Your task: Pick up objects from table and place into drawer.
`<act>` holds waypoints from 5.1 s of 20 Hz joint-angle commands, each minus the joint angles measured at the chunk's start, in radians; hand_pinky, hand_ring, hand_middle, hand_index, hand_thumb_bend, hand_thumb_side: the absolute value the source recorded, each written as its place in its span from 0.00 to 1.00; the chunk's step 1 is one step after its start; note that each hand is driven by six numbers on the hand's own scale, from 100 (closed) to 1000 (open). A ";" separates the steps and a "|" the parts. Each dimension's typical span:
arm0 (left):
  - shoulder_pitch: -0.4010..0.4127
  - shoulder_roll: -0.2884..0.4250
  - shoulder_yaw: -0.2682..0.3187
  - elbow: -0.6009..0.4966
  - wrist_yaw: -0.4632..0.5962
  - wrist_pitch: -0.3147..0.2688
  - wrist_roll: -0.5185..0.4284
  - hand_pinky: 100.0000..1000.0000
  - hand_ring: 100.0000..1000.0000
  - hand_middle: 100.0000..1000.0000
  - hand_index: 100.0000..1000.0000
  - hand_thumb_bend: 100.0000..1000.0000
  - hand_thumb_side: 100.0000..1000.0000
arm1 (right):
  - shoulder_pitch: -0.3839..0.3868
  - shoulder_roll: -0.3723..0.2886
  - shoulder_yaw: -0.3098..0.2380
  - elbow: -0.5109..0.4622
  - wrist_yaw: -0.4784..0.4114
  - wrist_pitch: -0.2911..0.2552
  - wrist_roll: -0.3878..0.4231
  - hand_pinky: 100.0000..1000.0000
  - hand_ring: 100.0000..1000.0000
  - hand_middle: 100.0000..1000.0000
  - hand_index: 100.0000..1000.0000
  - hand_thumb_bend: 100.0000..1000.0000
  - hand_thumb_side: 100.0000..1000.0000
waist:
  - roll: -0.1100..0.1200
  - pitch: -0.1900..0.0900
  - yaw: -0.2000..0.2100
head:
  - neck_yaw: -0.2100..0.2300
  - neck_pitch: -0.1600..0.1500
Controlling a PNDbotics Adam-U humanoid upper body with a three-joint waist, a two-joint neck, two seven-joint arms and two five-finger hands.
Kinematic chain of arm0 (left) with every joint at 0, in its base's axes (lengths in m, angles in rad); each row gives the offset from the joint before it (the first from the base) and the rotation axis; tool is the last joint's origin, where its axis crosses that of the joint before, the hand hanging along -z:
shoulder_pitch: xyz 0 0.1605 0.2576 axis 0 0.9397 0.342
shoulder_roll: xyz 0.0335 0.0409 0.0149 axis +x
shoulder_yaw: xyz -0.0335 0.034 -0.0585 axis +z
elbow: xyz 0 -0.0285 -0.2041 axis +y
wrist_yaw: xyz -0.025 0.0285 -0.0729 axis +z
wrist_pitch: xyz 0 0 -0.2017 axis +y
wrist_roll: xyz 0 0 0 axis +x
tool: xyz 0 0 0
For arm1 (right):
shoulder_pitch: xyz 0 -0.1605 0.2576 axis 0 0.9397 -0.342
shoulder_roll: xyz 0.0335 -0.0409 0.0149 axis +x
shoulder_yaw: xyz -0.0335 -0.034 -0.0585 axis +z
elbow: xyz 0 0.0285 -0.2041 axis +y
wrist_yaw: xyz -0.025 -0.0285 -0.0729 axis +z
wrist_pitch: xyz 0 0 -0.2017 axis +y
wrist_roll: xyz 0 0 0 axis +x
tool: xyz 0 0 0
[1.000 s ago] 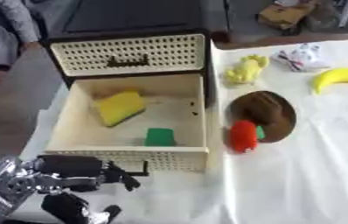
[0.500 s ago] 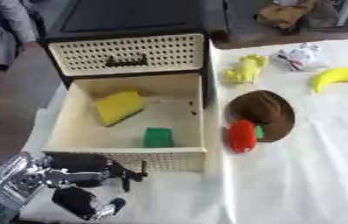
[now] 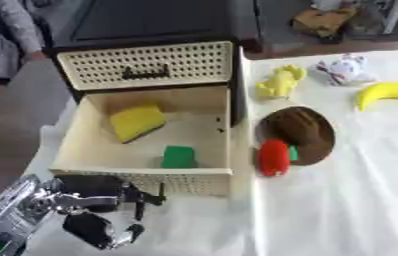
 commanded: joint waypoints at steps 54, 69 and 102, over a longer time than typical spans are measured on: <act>-0.182 -0.075 0.020 0.083 0.239 0.006 -0.034 0.00 0.00 0.91 1.00 0.00 0.76 | -0.003 0.019 -0.024 -0.015 0.007 0.028 0.011 0.61 0.77 0.54 0.63 0.47 0.98 | 0.000 0.010 -0.026 | 0.009 -0.079; -0.211 -0.095 0.023 0.124 0.262 -0.052 0.016 0.00 0.00 0.91 1.00 0.00 0.77 | -0.004 0.029 -0.020 -0.015 0.006 0.031 0.026 0.61 0.77 0.54 0.63 0.47 0.98 | -0.002 0.014 -0.030 | 0.010 -0.094; -0.270 -0.111 0.058 0.237 0.269 -0.105 0.020 0.00 0.00 0.88 1.00 0.00 0.76 | -0.013 0.045 -0.024 -0.015 -0.001 0.043 0.034 0.61 0.77 0.54 0.64 0.47 0.97 | 0.001 0.034 -0.043 | 0.015 -0.117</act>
